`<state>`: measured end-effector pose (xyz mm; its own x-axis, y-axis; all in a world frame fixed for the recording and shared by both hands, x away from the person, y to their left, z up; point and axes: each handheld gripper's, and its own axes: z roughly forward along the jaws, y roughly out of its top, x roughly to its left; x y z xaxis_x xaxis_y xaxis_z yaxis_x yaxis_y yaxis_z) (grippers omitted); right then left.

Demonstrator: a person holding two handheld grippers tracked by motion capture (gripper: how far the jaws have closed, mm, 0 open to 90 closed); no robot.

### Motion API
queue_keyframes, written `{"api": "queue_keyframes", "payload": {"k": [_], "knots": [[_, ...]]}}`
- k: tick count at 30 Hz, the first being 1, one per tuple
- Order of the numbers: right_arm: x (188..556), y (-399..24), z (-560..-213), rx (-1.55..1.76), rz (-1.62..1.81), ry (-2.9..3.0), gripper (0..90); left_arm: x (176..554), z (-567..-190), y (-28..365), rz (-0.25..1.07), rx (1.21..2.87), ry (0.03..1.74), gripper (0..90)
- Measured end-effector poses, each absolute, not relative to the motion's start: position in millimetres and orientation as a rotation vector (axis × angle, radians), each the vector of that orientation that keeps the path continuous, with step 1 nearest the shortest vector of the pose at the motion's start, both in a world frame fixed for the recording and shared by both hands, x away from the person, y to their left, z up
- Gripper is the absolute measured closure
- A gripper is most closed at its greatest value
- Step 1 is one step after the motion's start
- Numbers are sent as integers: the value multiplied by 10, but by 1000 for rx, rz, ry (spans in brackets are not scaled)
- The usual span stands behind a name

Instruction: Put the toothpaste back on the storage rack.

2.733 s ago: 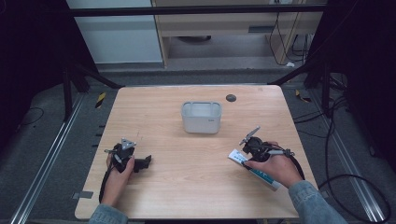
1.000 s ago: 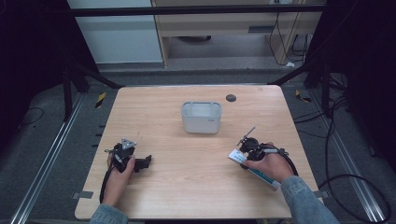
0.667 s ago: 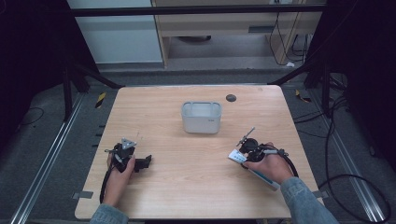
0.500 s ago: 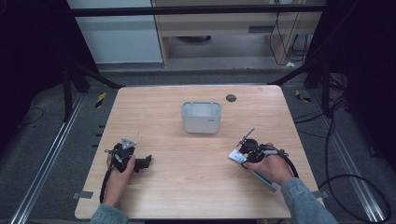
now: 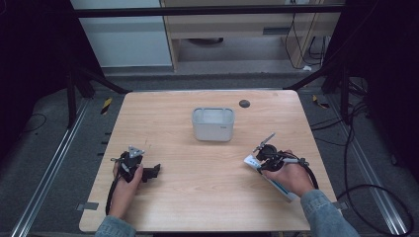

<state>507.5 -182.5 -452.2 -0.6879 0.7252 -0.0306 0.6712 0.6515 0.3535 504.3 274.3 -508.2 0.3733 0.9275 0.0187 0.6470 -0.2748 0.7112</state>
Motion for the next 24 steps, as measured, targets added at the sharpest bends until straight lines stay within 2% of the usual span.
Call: {"api": "queue_keyframes", "payload": {"k": [24], "knots": [[5153,-2013,-4070,1200,633,2540,798,5045,-5084,2742,587,2017,1353,0]]}}
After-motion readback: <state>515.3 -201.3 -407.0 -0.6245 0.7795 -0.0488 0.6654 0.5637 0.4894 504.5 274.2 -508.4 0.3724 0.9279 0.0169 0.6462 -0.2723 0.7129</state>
